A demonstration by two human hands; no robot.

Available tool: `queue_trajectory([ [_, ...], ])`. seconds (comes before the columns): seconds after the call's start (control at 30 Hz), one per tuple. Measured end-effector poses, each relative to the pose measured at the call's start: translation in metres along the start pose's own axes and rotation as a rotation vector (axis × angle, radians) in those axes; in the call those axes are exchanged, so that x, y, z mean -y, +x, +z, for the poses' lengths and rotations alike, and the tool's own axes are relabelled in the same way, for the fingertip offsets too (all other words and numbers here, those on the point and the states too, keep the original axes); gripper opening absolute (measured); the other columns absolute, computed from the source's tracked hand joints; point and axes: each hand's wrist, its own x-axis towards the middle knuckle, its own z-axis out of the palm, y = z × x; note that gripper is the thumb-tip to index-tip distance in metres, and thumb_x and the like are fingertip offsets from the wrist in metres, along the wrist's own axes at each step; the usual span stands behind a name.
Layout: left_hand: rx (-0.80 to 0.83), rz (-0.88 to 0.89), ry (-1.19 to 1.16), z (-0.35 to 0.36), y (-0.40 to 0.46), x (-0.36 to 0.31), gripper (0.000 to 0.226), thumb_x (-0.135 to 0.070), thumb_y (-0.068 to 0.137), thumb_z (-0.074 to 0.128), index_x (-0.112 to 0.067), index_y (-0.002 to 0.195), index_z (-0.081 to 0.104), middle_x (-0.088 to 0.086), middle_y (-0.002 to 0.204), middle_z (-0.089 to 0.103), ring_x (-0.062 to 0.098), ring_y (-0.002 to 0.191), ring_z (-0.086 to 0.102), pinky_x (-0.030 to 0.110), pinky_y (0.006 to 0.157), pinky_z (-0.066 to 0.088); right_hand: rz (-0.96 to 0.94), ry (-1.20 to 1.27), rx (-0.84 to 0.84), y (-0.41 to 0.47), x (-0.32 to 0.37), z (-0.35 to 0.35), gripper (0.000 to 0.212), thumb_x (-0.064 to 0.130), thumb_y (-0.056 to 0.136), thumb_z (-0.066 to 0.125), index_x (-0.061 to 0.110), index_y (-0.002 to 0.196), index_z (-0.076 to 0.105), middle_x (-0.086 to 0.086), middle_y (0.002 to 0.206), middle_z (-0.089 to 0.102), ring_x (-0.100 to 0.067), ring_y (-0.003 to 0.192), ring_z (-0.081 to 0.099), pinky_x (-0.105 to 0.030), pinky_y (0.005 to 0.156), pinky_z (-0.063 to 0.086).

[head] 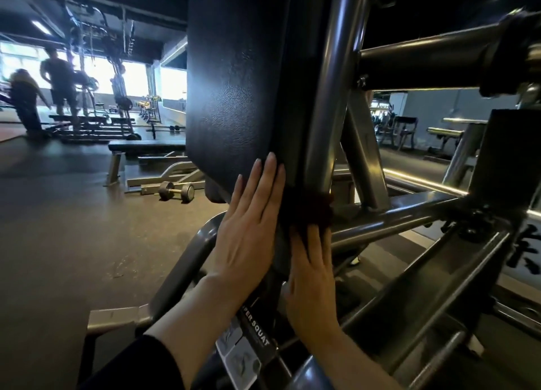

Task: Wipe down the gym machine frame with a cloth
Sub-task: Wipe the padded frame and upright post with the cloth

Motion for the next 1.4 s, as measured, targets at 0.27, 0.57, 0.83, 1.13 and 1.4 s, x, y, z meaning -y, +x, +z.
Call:
queue_trajectory([
  [0.27, 0.052, -0.090, 0.062, -0.006, -0.002, -0.012, 0.074, -0.014, 0.097, 0.052, -0.007, 0.153, 0.004, 0.006, 0.161, -0.007, 0.023, 0.150, -0.005, 0.041, 0.123, 0.002, -0.092, 0.030, 0.075, 0.001, -0.003, -0.006, 0.083, 0.002, 0.088, 0.049, 0.034, 0.155, 0.012, 0.007, 0.164, 0.003, -0.029, 0.151, -0.001, -0.045, 0.111, 0.030],
  [0.57, 0.247, 0.082, -0.061, 0.008, -0.057, -0.056, 0.060, -0.031, 0.098, 0.035, -0.013, 0.152, 0.016, 0.002, 0.160, 0.014, 0.012, 0.149, 0.001, 0.027, 0.120, -0.008, 0.216, 0.185, 0.101, -0.023, -0.036, -0.017, 0.062, 0.045, 0.095, 0.025, 0.026, 0.154, 0.021, 0.003, 0.162, 0.015, -0.018, 0.150, 0.010, -0.043, 0.117, 0.023],
  [0.83, 0.400, 0.211, 0.239, 0.037, -0.009, -0.068, 0.057, -0.033, 0.080, 0.058, -0.009, 0.131, 0.057, 0.007, 0.143, 0.050, 0.022, 0.143, 0.023, 0.044, 0.120, -0.002, 0.275, -0.045, 0.299, 0.076, -0.108, -0.044, 0.036, 0.016, 0.096, 0.036, 0.016, 0.122, 0.062, -0.003, 0.127, 0.061, -0.020, 0.127, 0.051, -0.044, 0.114, 0.034],
  [1.13, 0.374, 0.058, 0.244, 0.056, -0.014, -0.084, 0.060, -0.030, 0.080, 0.052, -0.007, 0.135, 0.054, 0.009, 0.148, 0.045, 0.023, 0.149, 0.011, 0.049, 0.120, -0.009, 0.216, 0.280, 0.210, 0.069, -0.087, -0.045, 0.036, 0.024, 0.098, 0.039, 0.015, 0.120, 0.066, 0.000, 0.124, 0.064, -0.005, 0.118, 0.048, -0.029, 0.109, 0.031],
  [1.4, 0.430, 0.062, 0.320, 0.048, -0.014, -0.091, 0.060, -0.031, 0.081, 0.049, -0.005, 0.135, 0.054, 0.011, 0.148, 0.045, 0.025, 0.148, 0.013, 0.052, 0.119, -0.007, 0.377, 0.109, 0.313, 0.084, -0.139, -0.056, 0.028, 0.031, 0.103, 0.042, 0.023, 0.120, 0.062, 0.003, 0.119, 0.062, -0.017, 0.120, 0.053, -0.041, 0.107, 0.039],
])
